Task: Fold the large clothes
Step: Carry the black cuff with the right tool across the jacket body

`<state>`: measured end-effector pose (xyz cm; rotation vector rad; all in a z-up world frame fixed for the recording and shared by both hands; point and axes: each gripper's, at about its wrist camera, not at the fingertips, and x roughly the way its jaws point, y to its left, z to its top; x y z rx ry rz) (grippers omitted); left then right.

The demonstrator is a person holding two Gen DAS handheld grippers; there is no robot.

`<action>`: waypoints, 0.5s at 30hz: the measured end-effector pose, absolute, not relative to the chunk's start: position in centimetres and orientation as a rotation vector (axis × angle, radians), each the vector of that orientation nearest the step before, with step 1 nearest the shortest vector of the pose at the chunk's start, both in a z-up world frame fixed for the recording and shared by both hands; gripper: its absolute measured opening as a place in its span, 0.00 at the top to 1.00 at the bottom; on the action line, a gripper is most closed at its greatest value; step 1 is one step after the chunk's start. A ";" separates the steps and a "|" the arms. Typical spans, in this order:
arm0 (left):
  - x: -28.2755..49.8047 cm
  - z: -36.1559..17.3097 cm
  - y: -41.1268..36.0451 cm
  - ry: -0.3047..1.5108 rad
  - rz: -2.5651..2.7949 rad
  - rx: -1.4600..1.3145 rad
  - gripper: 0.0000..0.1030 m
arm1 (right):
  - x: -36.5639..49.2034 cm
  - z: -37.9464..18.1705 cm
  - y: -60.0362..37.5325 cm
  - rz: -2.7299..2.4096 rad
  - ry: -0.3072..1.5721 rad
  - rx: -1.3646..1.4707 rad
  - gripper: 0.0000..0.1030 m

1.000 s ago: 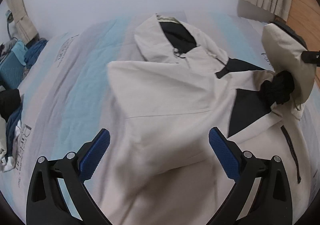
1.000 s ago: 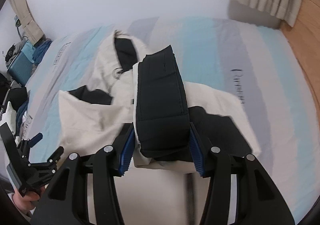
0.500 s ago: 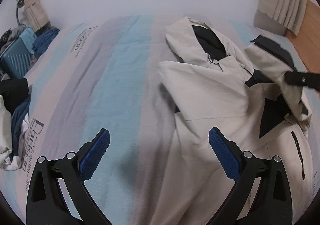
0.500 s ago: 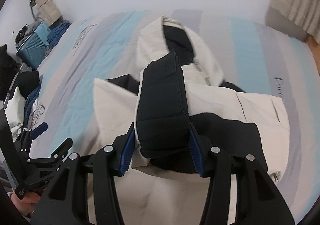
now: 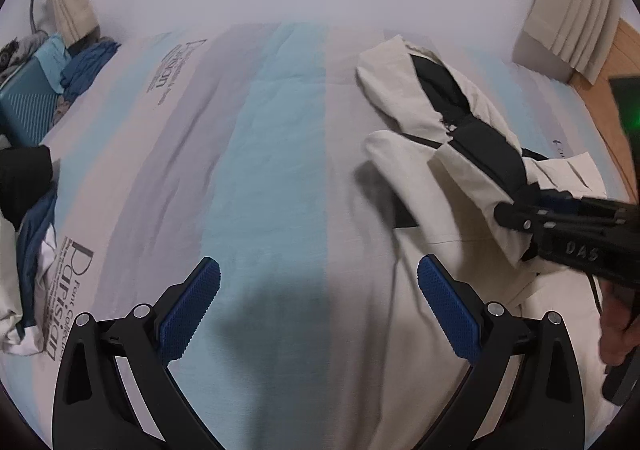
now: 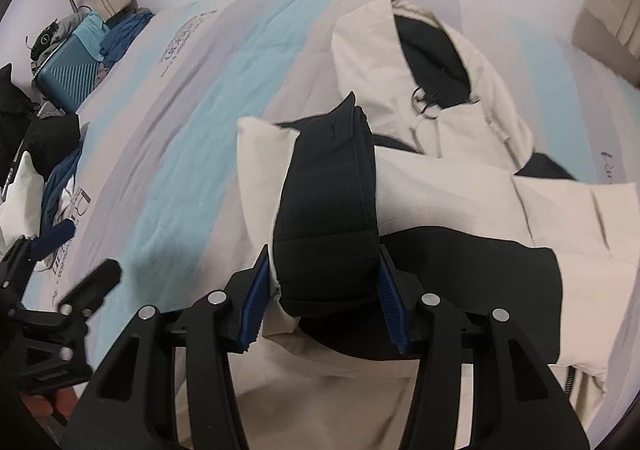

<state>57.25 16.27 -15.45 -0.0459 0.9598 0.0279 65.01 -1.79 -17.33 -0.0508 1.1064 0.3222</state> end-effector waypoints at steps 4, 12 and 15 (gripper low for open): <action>57.0 -15.8 17.9 0.966 0.040 -0.066 0.06 | 64.8 -19.1 -0.1 0.315 1.123 -0.060 0.54; 56.7 -16.4 19.4 0.985 -0.024 -0.102 0.06 | 64.5 -22.2 2.1 0.302 1.109 -0.117 0.53; 56.4 -16.7 19.9 0.988 -0.034 -0.105 0.06 | 64.2 -23.2 2.6 0.293 1.103 -0.135 0.50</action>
